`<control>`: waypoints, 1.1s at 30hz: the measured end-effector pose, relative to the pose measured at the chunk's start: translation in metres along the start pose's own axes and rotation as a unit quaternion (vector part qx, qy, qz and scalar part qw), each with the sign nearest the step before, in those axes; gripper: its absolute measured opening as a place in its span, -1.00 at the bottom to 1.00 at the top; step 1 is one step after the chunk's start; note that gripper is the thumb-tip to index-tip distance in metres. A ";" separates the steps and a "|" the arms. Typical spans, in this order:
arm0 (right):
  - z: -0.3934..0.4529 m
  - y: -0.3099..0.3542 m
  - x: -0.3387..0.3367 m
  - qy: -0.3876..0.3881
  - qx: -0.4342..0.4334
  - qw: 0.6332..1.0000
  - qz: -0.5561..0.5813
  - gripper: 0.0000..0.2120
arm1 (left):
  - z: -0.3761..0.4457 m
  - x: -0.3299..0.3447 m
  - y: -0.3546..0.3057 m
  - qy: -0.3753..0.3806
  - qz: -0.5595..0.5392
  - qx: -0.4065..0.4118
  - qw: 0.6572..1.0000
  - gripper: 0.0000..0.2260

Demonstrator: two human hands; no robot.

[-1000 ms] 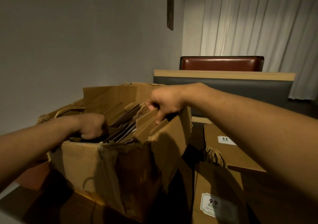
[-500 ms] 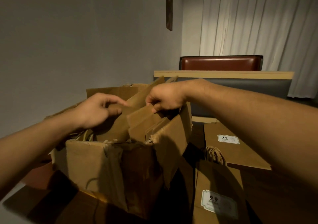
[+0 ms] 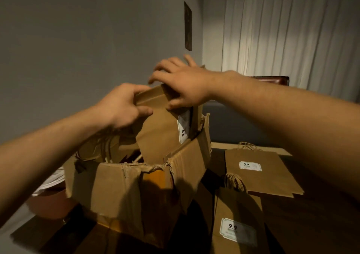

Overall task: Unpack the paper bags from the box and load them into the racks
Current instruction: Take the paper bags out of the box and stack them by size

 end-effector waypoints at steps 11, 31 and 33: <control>-0.100 -0.055 -0.068 -0.067 0.205 0.947 0.238 -0.93 | 0.018 -0.040 -0.126 -0.210 0.272 0.329 0.880 -0.60; -0.359 -0.049 0.068 -0.284 0.420 0.502 0.701 -0.70 | -0.068 0.222 -0.124 0.202 -0.661 -0.121 0.713 -0.59; -0.368 -0.042 0.085 -0.303 0.431 0.471 0.707 -0.68 | -0.076 0.238 -0.121 0.200 -0.660 -0.115 0.715 -0.49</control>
Point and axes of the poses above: each hand's wrist, its own z-axis towards the middle knuckle, its own x-axis out of the palm, y = z × x, the point moved 1 cm from there along z, towards the middle knuckle, and after that the axes turned 2 degrees about x, right-handed, at the moved point
